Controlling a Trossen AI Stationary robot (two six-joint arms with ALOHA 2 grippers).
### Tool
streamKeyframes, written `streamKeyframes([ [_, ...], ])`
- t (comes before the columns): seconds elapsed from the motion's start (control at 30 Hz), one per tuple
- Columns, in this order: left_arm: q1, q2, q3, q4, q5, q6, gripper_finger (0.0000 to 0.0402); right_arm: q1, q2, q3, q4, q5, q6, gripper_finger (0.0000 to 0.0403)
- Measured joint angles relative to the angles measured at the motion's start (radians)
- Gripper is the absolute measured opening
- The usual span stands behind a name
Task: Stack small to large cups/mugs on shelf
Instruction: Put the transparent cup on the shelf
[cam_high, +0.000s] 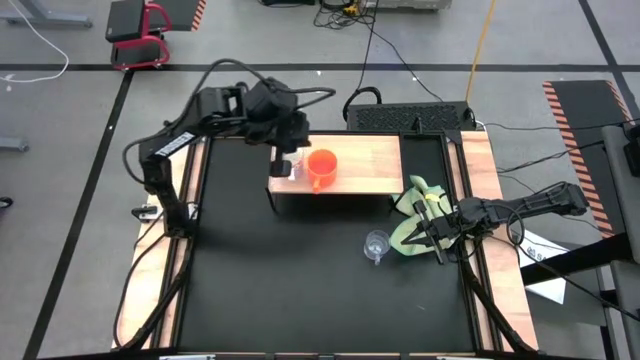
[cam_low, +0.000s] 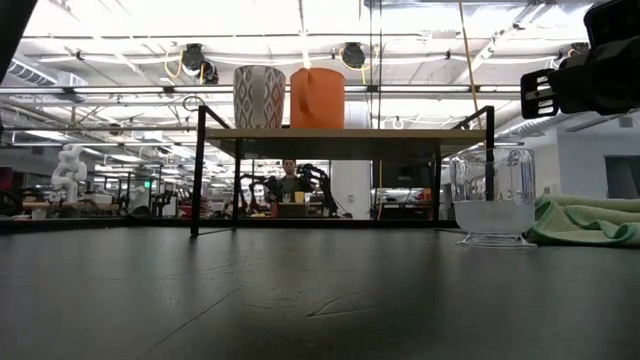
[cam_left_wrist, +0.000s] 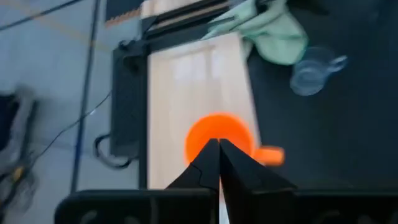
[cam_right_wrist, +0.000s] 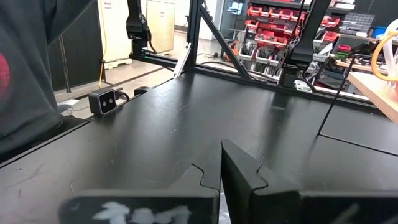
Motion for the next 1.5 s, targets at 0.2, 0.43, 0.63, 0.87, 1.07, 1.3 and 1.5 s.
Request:
streamKeyframes([
  [0.2,0.017,0.002,-0.001,-0.115,-0.048,-0.061,0.0002,0.0,0.0,0.0,0.007,0.0,0.0,0.0],
  [0.43,0.097,-0.024,-0.003,-0.034,0.021,-0.043,0.0001,0.0,0.0,0.0,0.007,0.0,0.008,0.0],
  [0.63,0.171,-0.079,0.0,0.028,0.088,-0.026,0.0001,0.0,0.0,0.0,-0.004,0.0,0.008,0.0],
  [0.87,0.199,-0.153,0.002,-0.071,0.131,-0.017,0.0,0.0,0.0,0.0,-0.005,0.0,0.007,0.0],
  [1.07,0.2,-0.196,-0.001,-0.127,0.053,-0.059,0.0,0.0,0.0,0.0,0.0,0.0,0.005,0.0],
  [1.3,0.201,-0.28,-0.001,-0.135,-0.021,-0.094,0.0,0.0,0.0,0.0,0.0,0.0,0.007,0.0],
  [1.5,0.2,-0.349,0.0,-0.197,-0.048,-0.126,0.0,0.0,0.0,0.0,0.0,0.0,0.007,0.0],
])
